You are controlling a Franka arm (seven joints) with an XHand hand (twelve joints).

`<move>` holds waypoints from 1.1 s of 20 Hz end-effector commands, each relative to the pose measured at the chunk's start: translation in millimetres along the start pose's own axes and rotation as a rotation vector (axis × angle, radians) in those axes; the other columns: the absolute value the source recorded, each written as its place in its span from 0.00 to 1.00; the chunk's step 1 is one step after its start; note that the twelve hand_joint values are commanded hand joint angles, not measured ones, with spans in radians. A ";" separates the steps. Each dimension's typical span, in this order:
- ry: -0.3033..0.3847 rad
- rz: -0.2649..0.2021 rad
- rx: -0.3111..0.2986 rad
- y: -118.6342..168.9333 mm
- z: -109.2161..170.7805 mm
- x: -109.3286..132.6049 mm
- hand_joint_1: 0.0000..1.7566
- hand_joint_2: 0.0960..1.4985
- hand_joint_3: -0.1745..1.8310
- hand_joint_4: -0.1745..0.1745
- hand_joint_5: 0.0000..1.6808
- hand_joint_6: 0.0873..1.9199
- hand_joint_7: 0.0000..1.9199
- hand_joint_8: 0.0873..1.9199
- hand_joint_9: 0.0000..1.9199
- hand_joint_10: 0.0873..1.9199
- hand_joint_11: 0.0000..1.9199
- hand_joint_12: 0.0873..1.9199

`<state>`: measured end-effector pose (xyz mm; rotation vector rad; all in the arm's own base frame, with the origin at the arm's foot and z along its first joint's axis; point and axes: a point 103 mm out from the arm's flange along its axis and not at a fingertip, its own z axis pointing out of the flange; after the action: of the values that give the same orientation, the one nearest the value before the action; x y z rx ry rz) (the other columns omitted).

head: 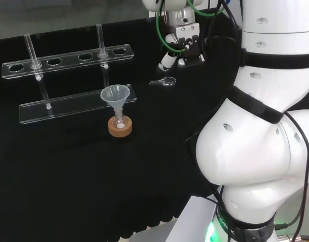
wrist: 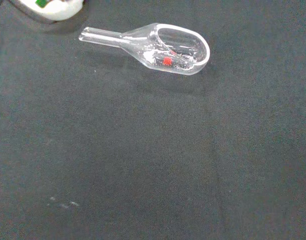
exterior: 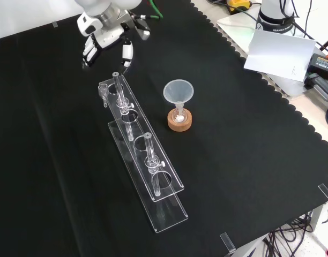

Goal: Remove the funnel from the round-bottom flask.

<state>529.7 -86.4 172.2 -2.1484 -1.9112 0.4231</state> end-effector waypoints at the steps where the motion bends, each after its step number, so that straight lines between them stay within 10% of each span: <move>1: -0.002 0.041 -0.034 -27.4 -12.7 6.6 0.43 0.39 0.31 0.44 0.22 0.00 0.13 0.32 0.27 0.29 0.23 0.65; 22: 0.010 0.003 -0.035 -154.0 -34.2 77.6 0.38 0.38 0.31 0.43 0.24 0.00 0.14 0.32 0.26 0.29 0.21 0.68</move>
<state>455.2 -45.2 238.8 -2.2261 -1.9069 0.3712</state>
